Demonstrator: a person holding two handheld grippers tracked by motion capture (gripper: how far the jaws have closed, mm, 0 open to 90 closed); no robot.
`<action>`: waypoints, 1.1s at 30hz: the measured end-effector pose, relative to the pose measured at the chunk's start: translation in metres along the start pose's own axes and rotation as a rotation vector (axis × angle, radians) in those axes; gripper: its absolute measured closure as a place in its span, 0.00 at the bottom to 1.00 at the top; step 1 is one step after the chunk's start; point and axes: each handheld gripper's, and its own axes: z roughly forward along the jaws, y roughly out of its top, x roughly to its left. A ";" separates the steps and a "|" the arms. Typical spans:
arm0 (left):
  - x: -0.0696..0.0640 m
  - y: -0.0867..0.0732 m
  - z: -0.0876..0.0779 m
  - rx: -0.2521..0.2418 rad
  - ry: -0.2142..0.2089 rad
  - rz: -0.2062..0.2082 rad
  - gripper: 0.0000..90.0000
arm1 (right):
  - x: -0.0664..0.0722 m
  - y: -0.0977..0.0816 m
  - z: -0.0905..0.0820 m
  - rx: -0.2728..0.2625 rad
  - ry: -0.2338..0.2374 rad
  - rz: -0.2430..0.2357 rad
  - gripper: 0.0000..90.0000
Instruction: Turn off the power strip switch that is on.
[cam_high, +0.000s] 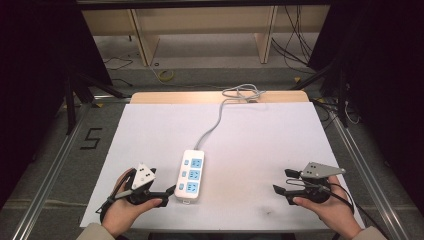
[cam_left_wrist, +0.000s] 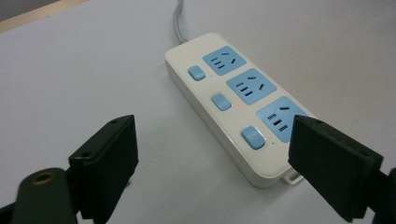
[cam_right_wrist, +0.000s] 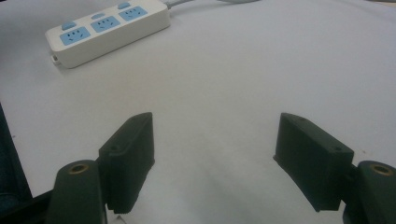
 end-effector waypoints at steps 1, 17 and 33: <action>-0.001 0.001 0.001 0.000 -0.005 0.003 0.17 | 0.000 0.000 0.000 0.002 -0.001 0.000 0.32; -0.013 0.024 0.006 0.027 -0.008 -0.050 0.68 | 0.000 0.001 0.004 0.012 -0.012 0.002 0.32; -0.009 0.040 0.038 0.084 -0.006 -0.092 1.00 | 0.002 0.000 0.003 0.013 -0.011 0.005 0.32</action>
